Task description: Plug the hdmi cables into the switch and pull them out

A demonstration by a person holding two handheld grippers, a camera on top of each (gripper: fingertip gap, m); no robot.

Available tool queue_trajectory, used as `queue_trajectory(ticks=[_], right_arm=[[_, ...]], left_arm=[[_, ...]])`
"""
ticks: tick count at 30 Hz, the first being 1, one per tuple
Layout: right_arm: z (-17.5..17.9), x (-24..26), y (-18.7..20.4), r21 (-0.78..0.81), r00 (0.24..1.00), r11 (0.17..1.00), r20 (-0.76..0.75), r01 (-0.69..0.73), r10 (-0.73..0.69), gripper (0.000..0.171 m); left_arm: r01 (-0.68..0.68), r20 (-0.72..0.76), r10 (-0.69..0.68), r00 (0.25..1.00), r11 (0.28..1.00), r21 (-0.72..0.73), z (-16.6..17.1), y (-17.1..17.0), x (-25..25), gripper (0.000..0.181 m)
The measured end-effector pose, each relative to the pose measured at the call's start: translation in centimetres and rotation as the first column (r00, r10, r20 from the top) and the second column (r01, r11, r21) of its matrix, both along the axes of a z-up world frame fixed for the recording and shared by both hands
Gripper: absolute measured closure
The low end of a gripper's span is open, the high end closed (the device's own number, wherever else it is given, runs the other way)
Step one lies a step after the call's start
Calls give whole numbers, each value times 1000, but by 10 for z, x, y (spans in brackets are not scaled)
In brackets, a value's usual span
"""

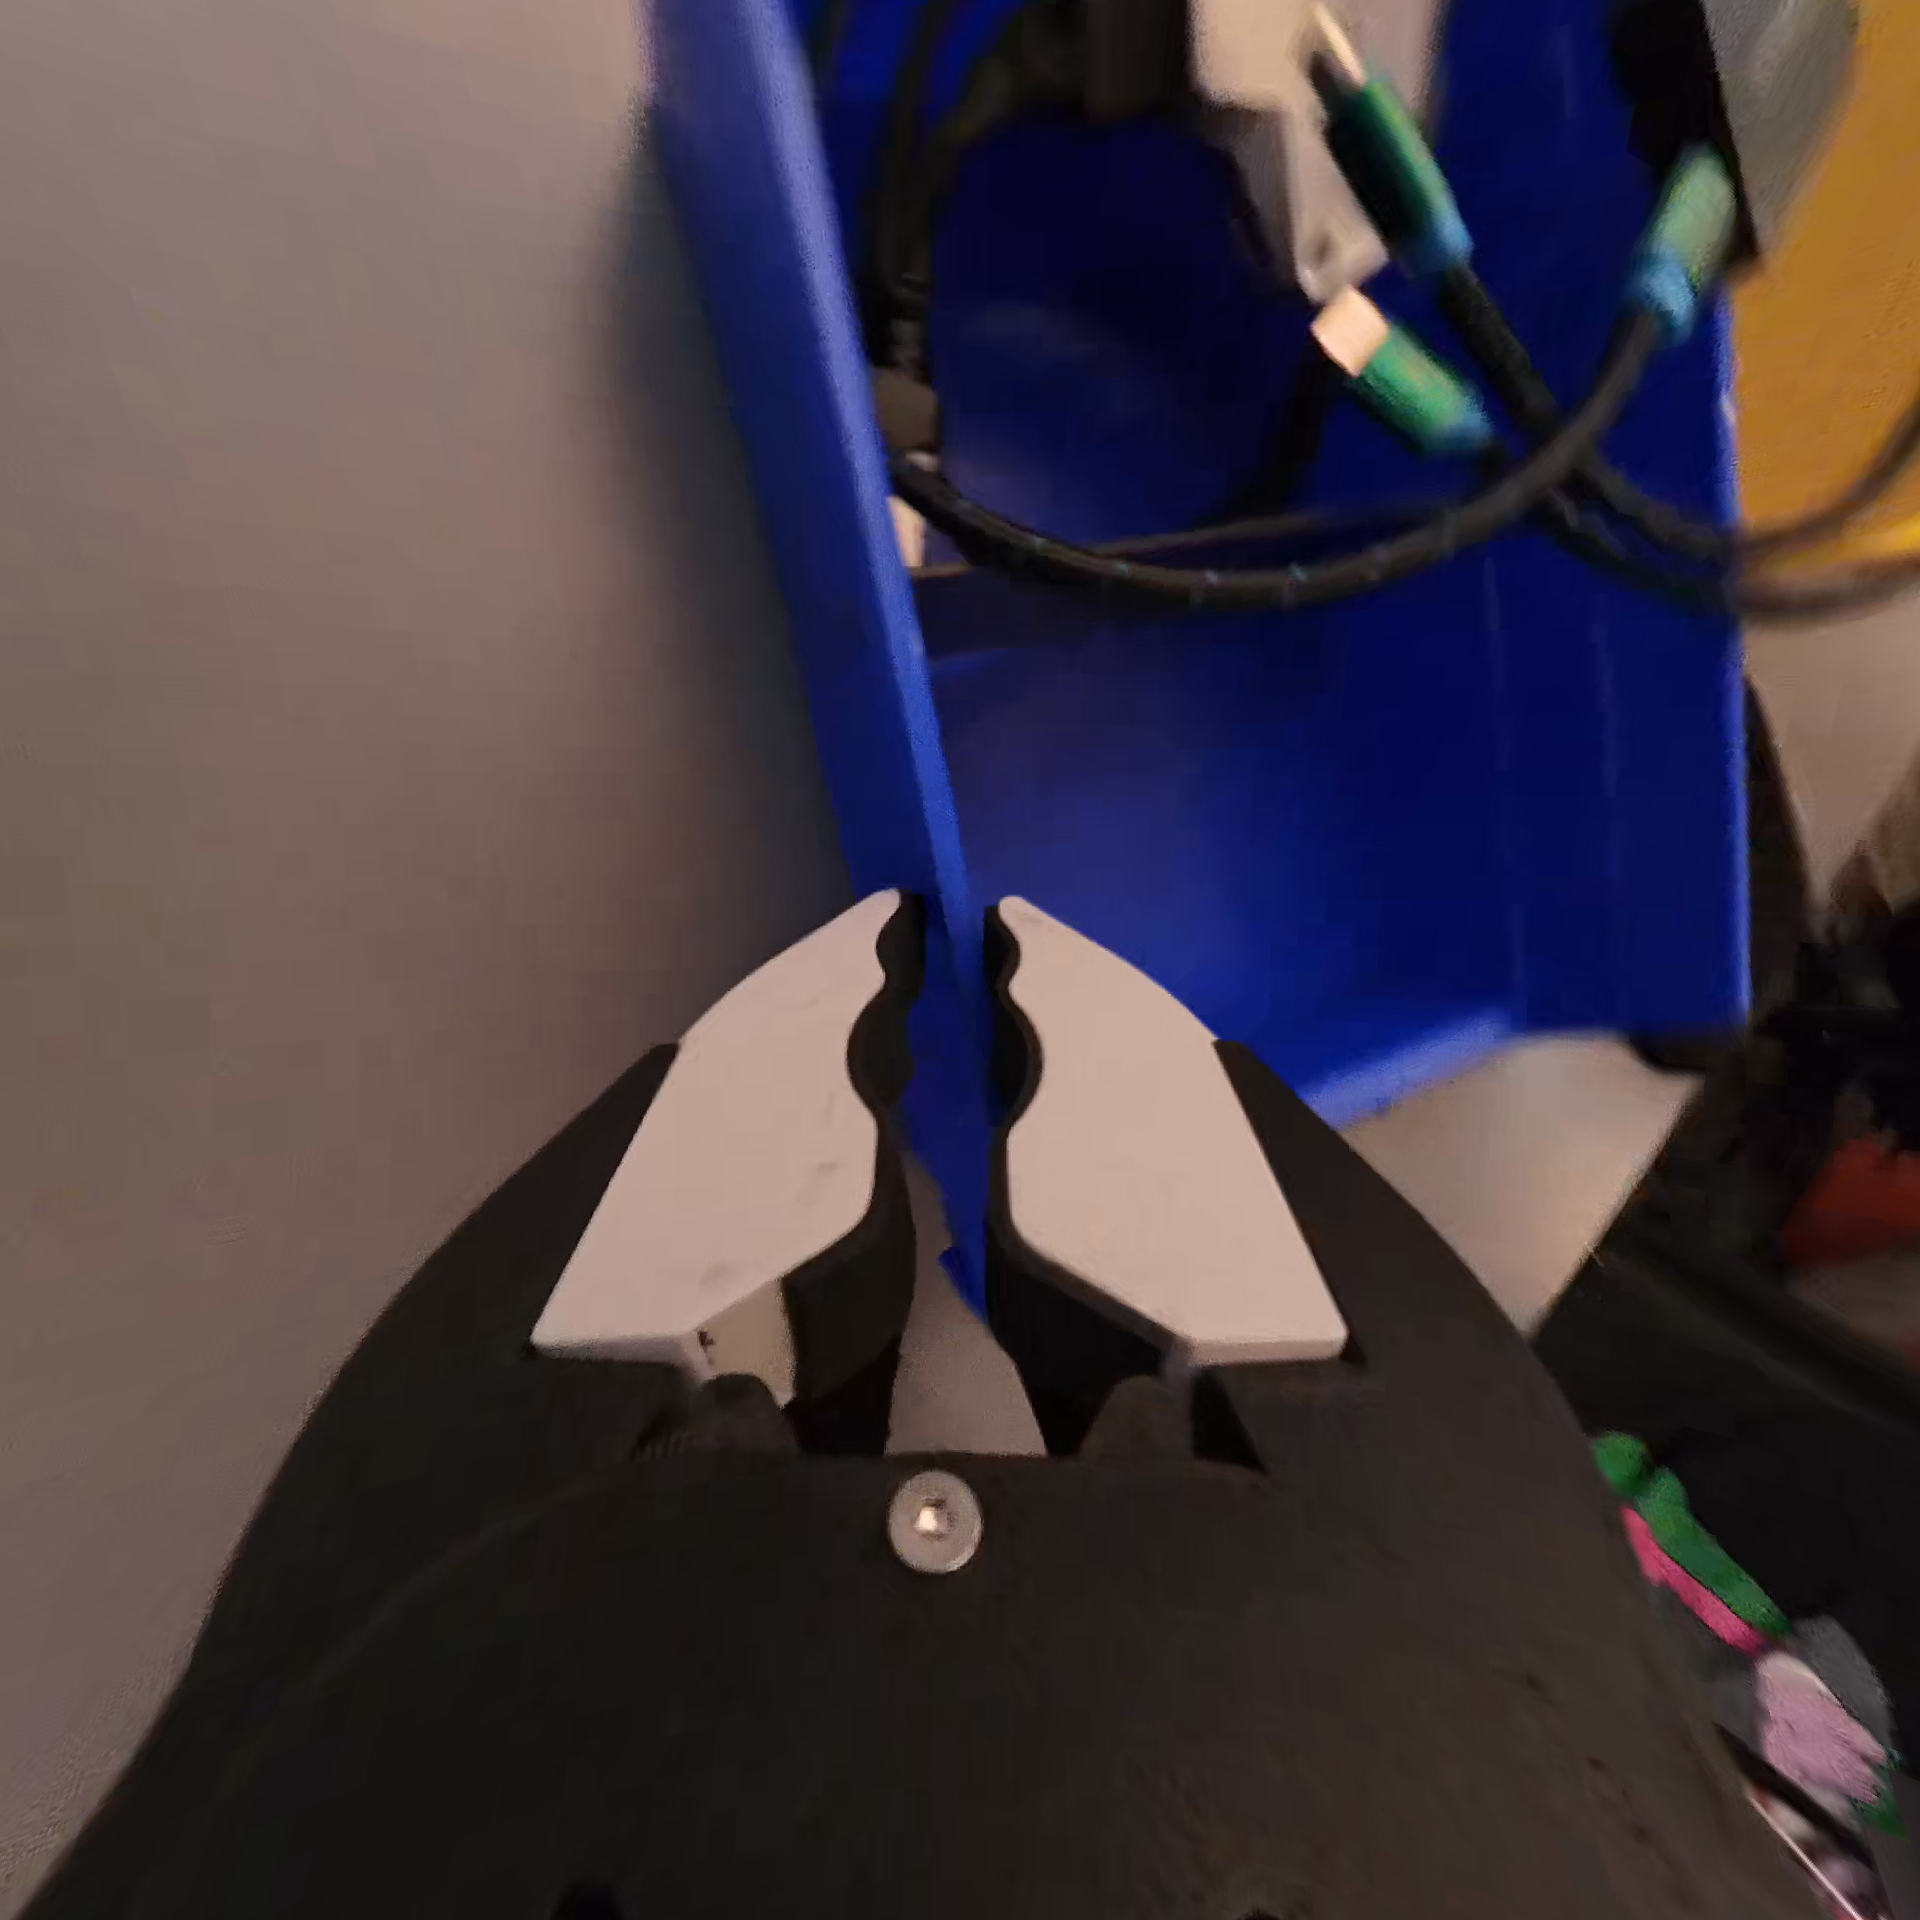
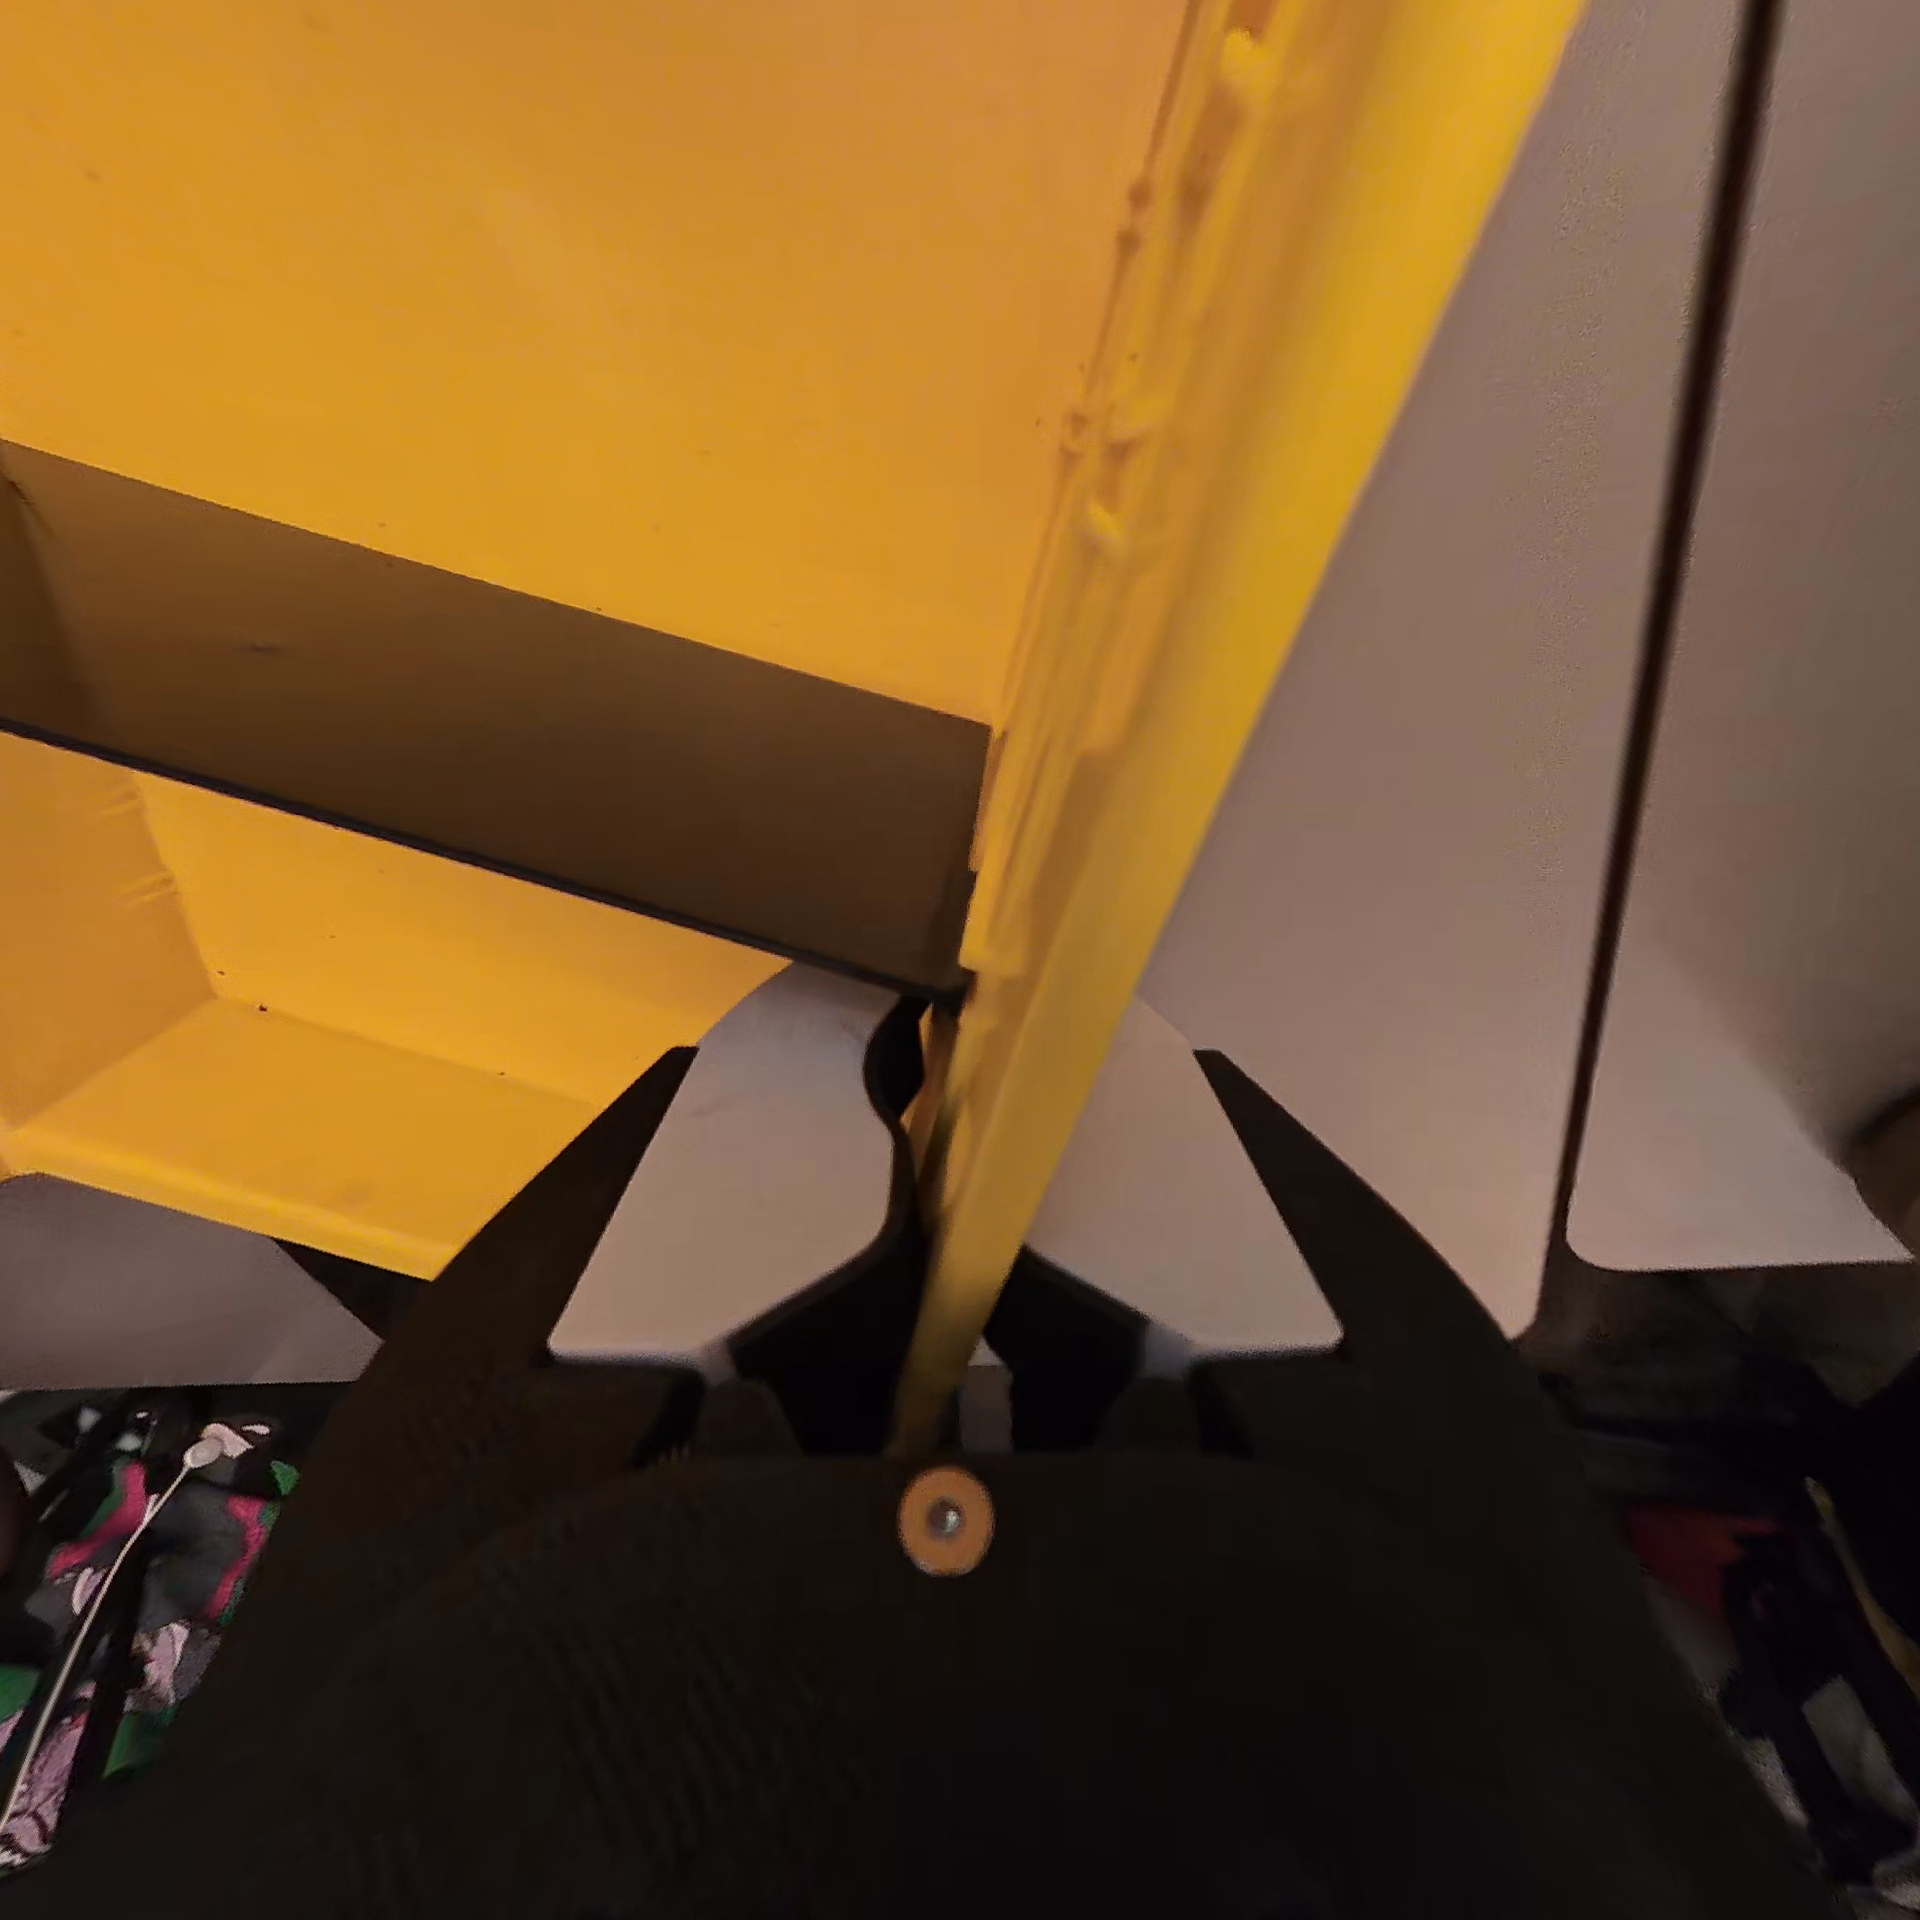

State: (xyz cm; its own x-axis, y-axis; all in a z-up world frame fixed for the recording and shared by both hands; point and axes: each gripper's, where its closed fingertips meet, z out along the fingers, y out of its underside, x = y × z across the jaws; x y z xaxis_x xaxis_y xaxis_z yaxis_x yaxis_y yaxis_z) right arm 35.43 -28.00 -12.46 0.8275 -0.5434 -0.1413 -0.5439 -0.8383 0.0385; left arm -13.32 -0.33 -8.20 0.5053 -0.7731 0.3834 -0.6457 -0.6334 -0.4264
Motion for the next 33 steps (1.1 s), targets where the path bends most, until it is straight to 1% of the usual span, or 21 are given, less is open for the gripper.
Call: queue_trajectory(ticks=[2, 5, 7, 11, 14, 17, 22, 24, 26, 29, 30, 32, 33], right_arm=[[-5, -11, 14, 7, 999, 999, -8, -41, 41, 167], [-13, -29, 35, 17, 995, 995, -18, -100, 101, 167], [-18, -41, 48, 16, 990, 990, -19, -140, 141, 167], [-22, -61, 75, 32, 974, 974, -9, -224, 224, 167], [-22, -73, 87, 29, 955, 955, -3, -295, 296, 168], [-22, -81, 94, 22, 938, 938, -4, -346, 347, 171], [-22, -79, 97, 19, 933, 933, -8, -360, 360, 170], [-22, -75, 96, 19, 929, 929, -6, -369, 369, 170], [-21, -72, 96, 20, 926, 926, -5, -377, 377, 170], [-21, -69, 95, 20, 929, 929, -6, -370, 370, 170], [-21, -69, 95, 18, 931, 931, -7, -365, 365, 167], [-21, -69, 94, 13, 936, 936, -10, -351, 351, 167], [-21, -69, 94, 12, 935, 935, -9, -355, 356, 167]], left_arm=[[-92, -4, 92, 996, 994, 52, 0, 28, -29, 174], [-189, -15, 190, 982, 980, 58, 1, 52, -74, 174], [-212, -11, 213, 977, 976, 43, 3, 57, -103, 174], [-318, -15, 319, 948, 948, 21, 6, 66, -161, 173], [-422, -5, 422, 906, 906, -3, 6, 71, -204, 172], [-525, 30, 526, 850, 850, -41, 5, 74, -244, 172], [-663, 111, 669, 735, 743, -94, 6, 77, -303, 169], [-700, 125, 705, 698, 709, -91, 6, 78, -321, 171], [-716, 136, 721, 680, 692, -89, 6, 78, -334, 169], [-714, 159, 723, 672, 690, -120, 7, 74, -339, 169], [-719, 168, 732, 660, 680, -141, 7, 73, -340, 168], [-728, 184, 751, 634, 660, -187, 9, 72, -339, 167], [-723, 184, 748, 638, 664, -192, 9, 71, -338, 167]])
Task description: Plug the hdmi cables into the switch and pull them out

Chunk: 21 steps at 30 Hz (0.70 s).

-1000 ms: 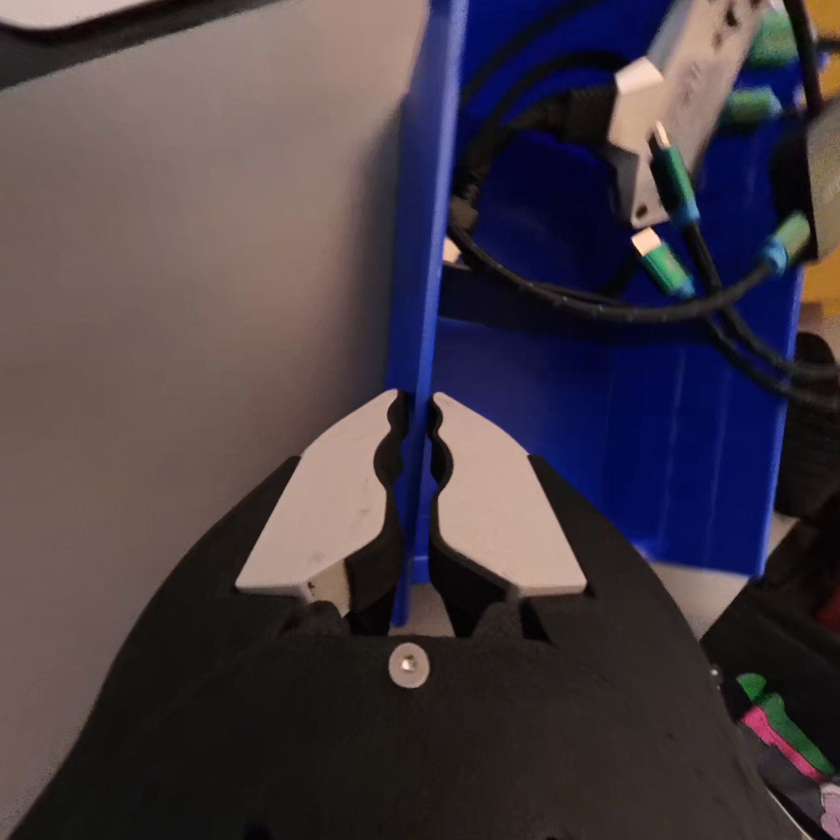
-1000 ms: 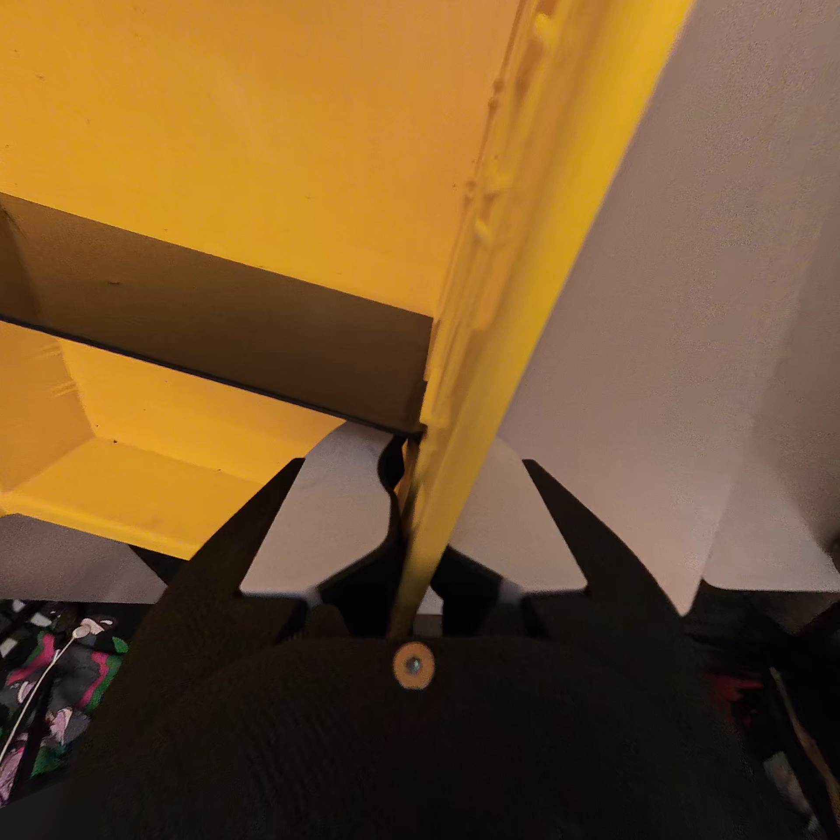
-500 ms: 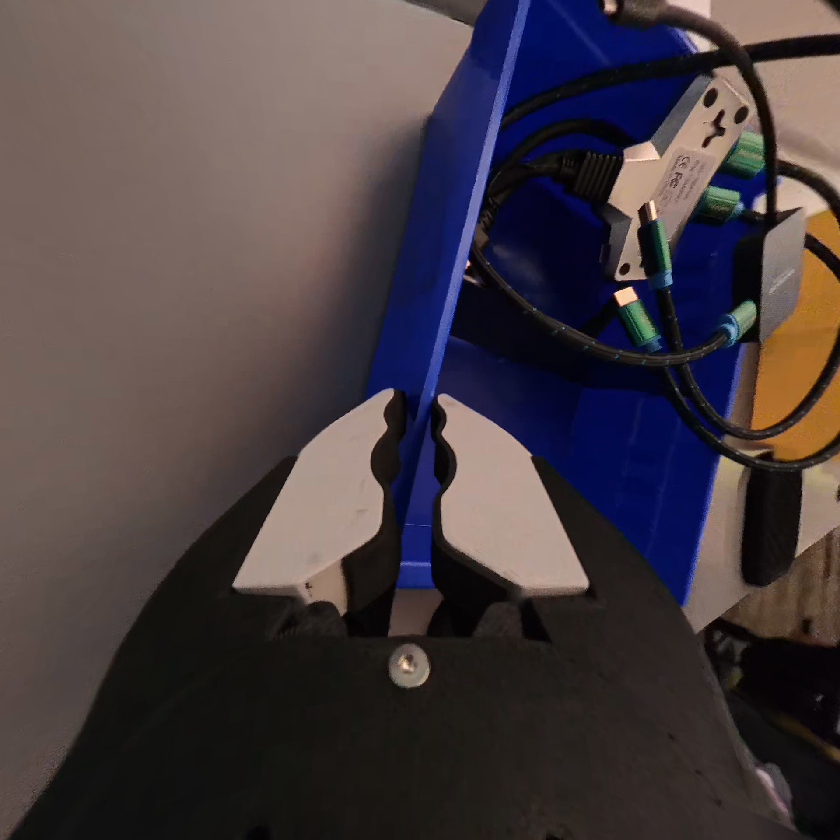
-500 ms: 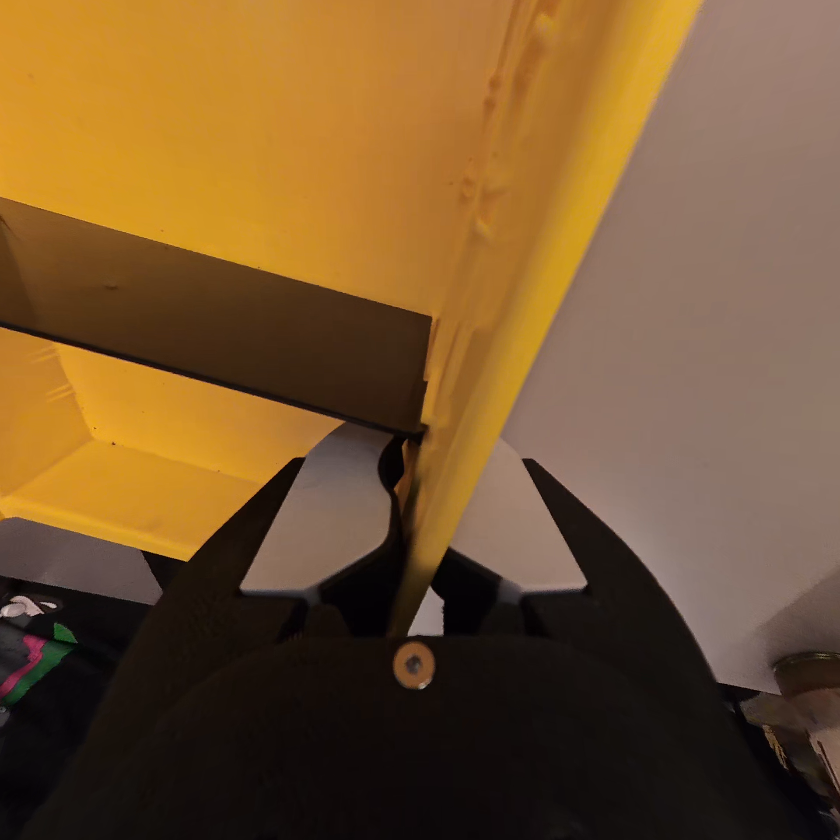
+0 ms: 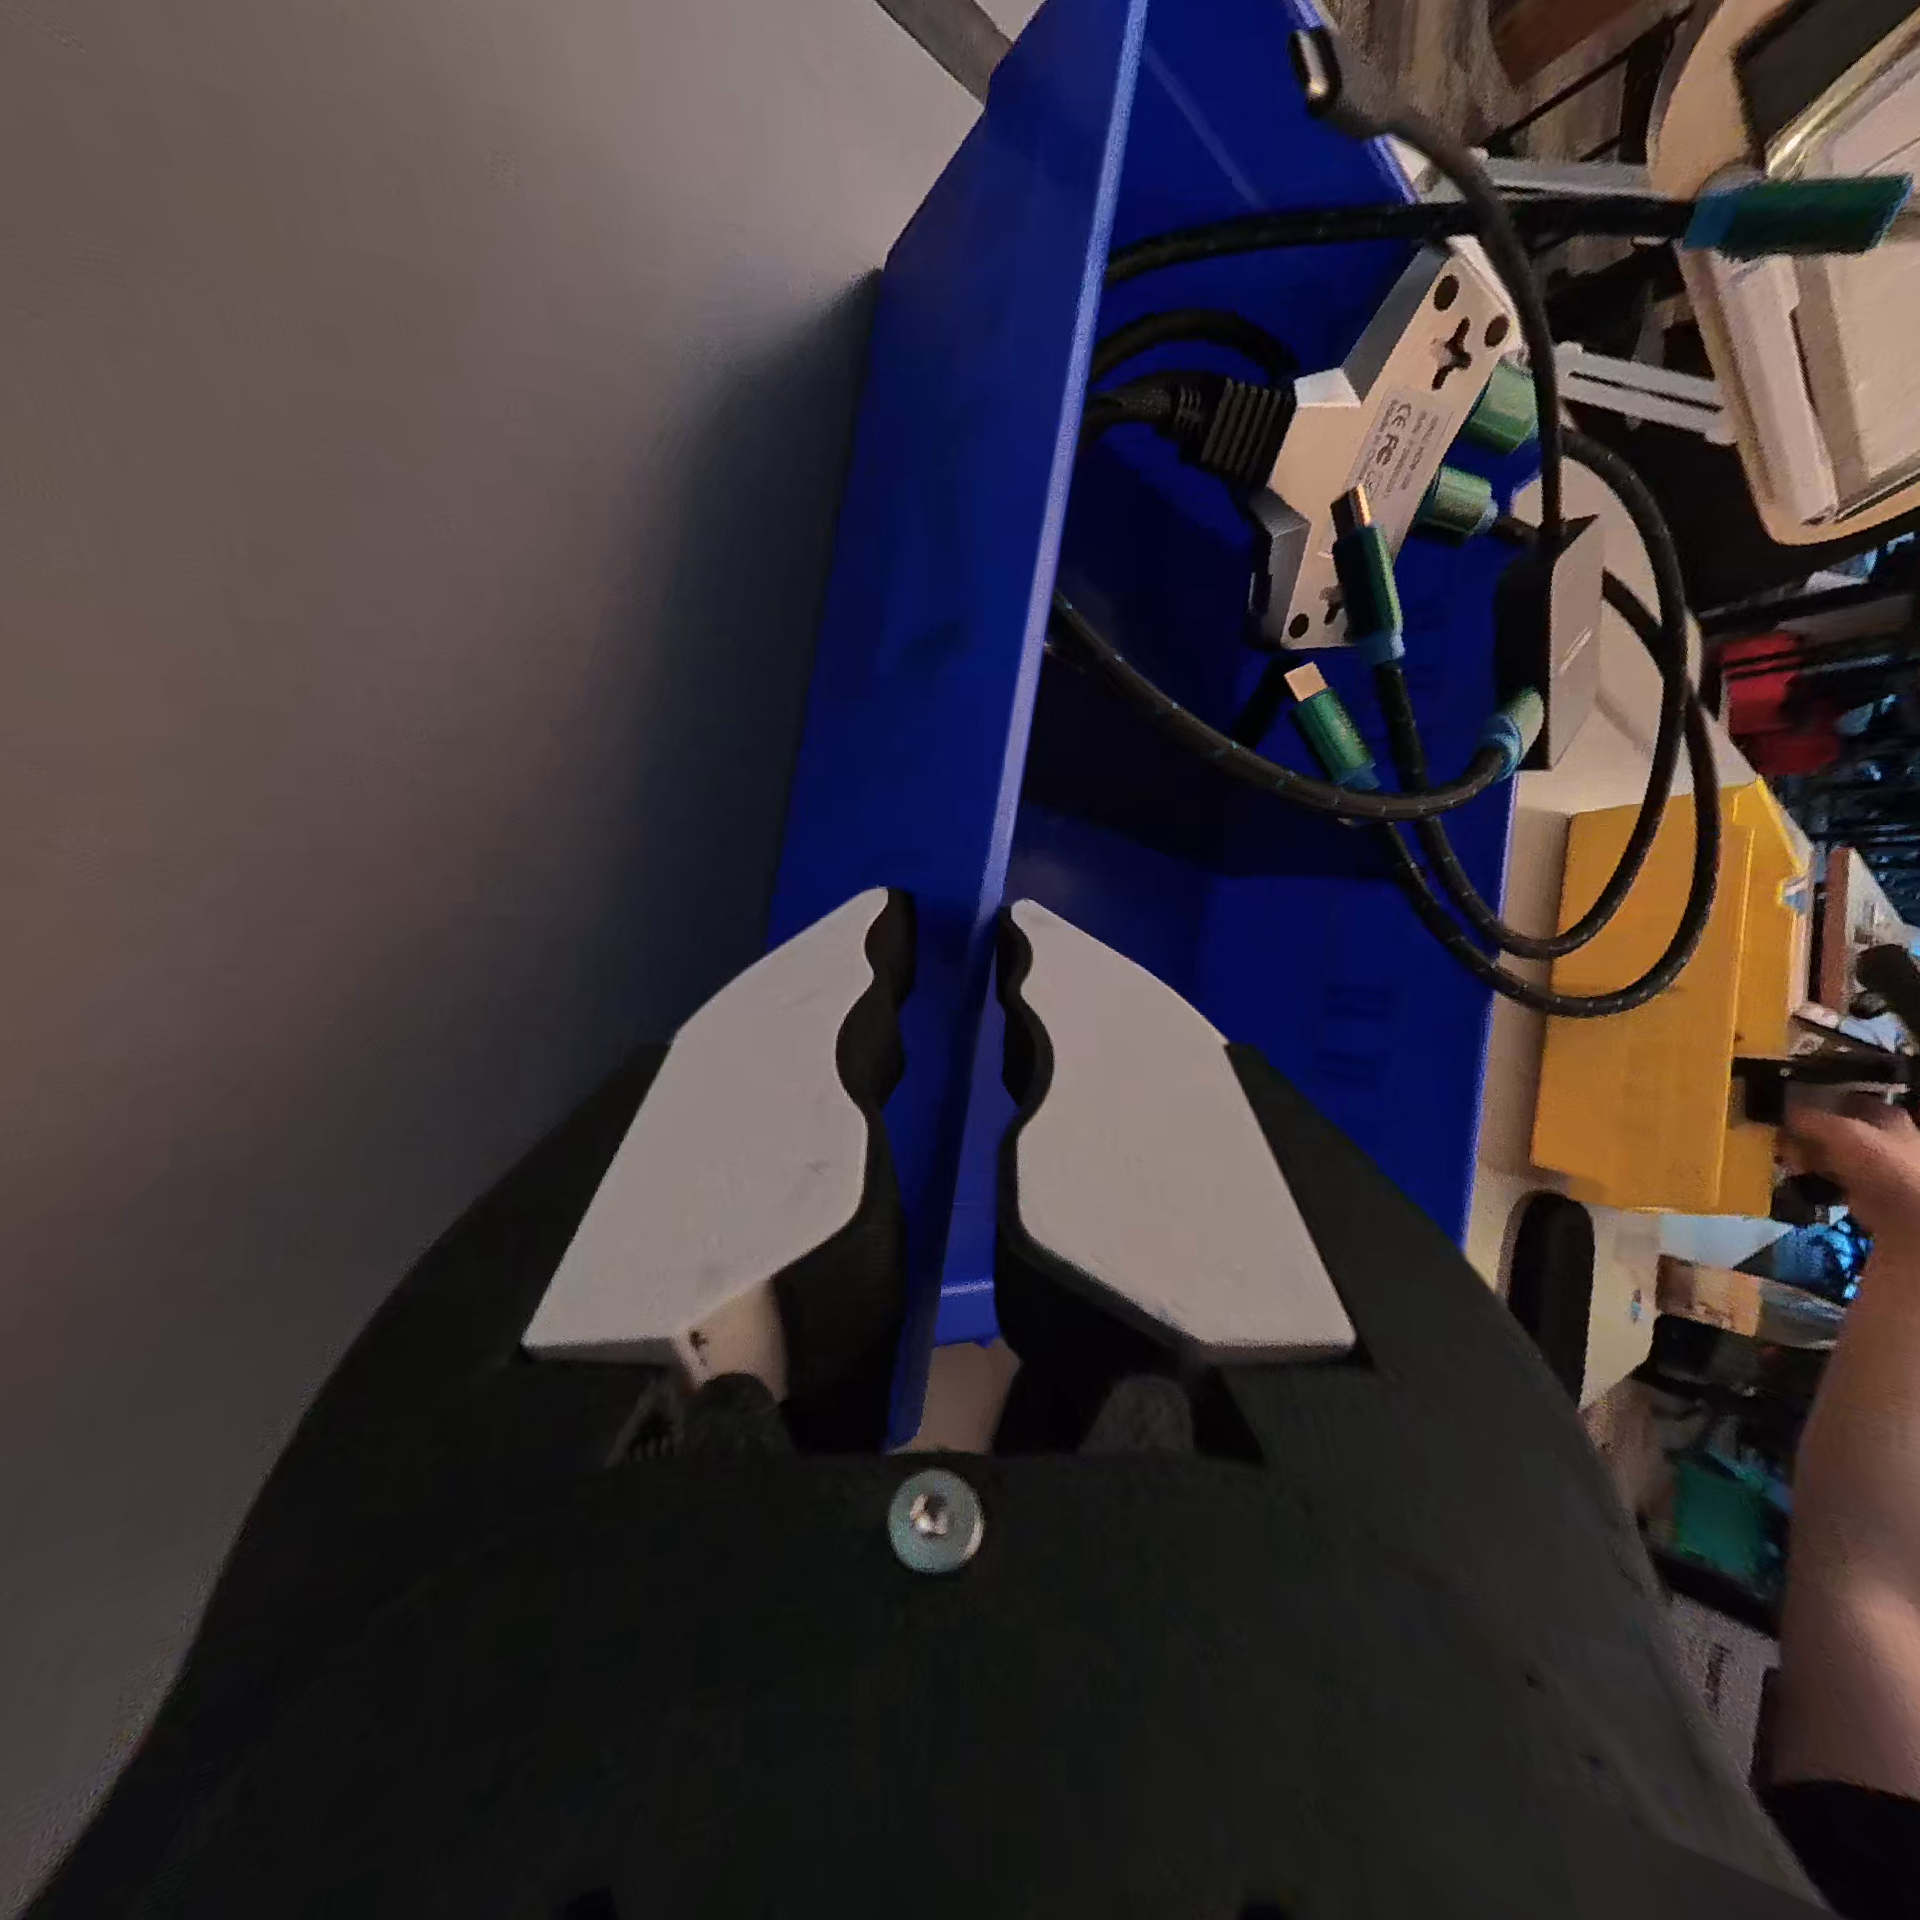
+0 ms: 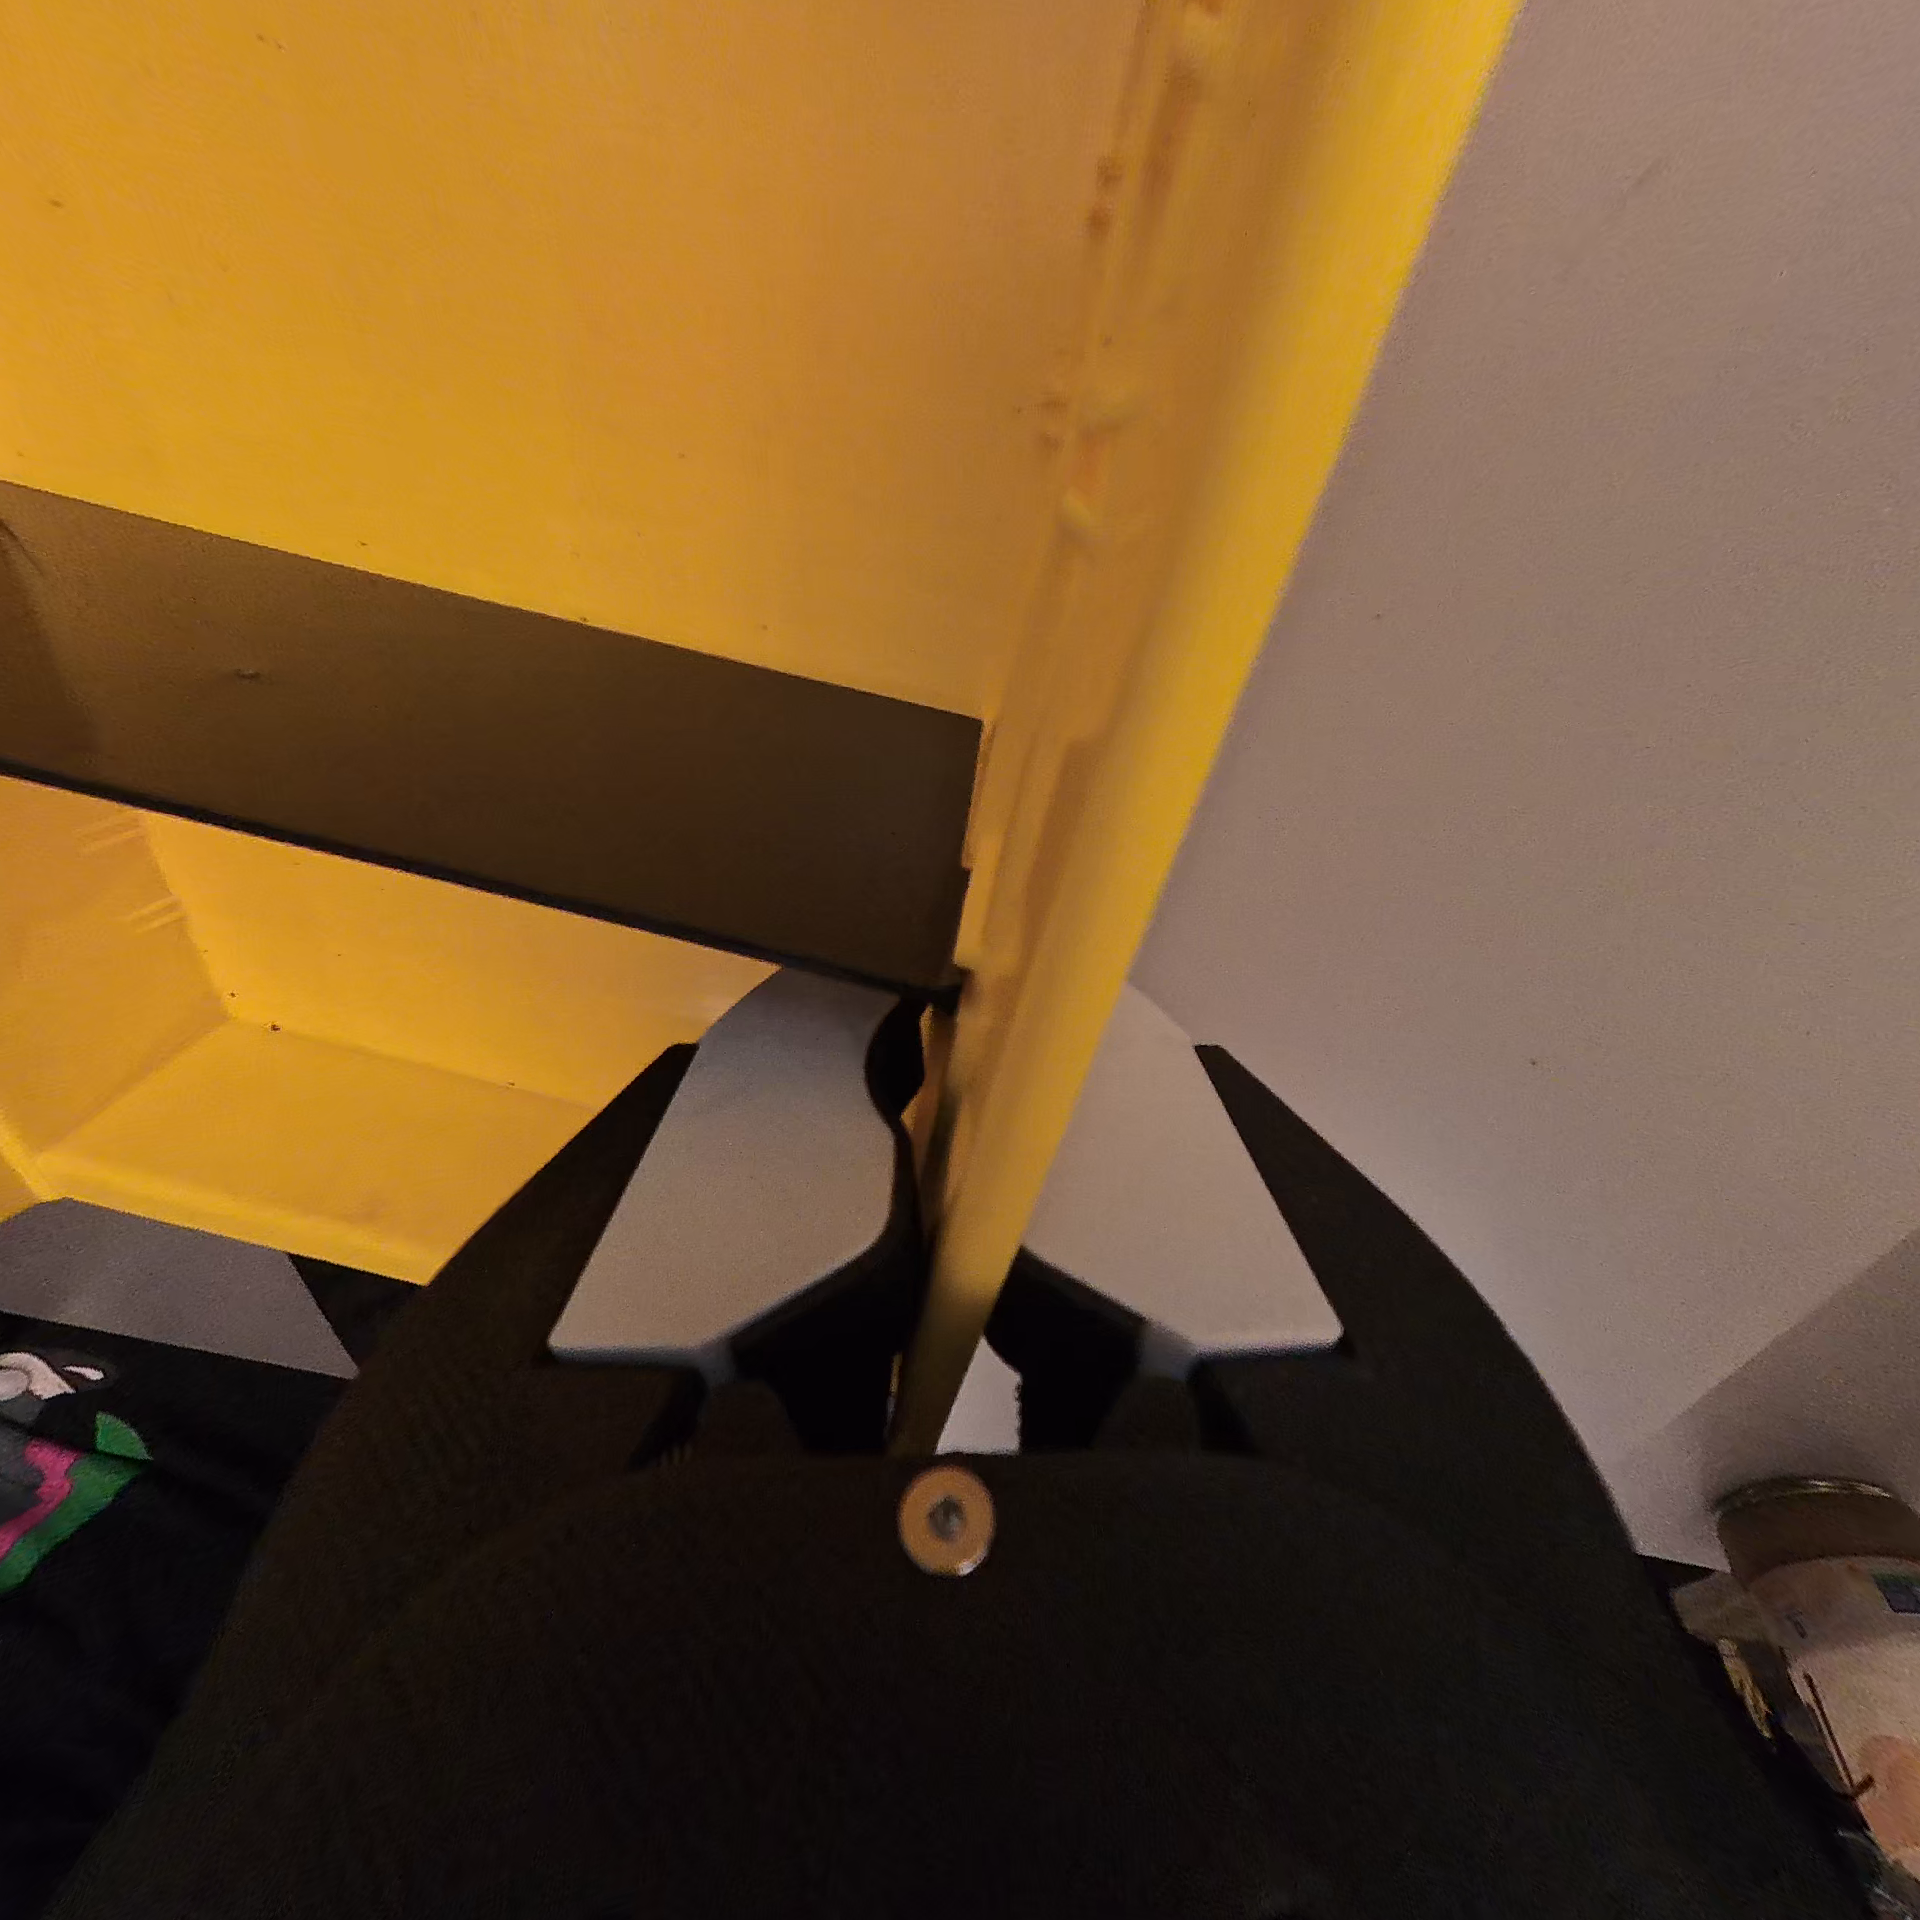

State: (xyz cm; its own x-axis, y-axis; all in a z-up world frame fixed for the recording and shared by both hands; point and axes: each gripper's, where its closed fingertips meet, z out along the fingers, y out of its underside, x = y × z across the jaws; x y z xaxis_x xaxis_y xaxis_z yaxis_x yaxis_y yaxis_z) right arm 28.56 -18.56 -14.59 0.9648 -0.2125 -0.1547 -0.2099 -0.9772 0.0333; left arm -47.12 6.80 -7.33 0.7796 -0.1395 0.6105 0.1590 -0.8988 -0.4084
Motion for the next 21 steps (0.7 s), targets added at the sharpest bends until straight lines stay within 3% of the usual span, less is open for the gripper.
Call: queue_trajectory(ticks=[8, 17, 19, 21], right_arm=[[0, 2, 1, 2, 1000, 1000, 1, -3, 3, 167], [0, 8, 4, 2, 1000, 1000, 17, -11, 11, 165], [0, 12, 3, 4, 998, 1000, 58, -17, 16, 155], [1, 22, -1, -8, 991, 999, 129, -43, 44, 131]], left_arm=[[91, -12, -91, 996, 996, -18, -1, -12, 8, 167], [88, -9, -88, 996, 996, -17, 1, -11, 8, 166], [46, -6, -45, 999, 999, 8, 9, -8, 4, 168], [-35, -1, 36, 999, 995, 94, 32, -1, -6, 160]])
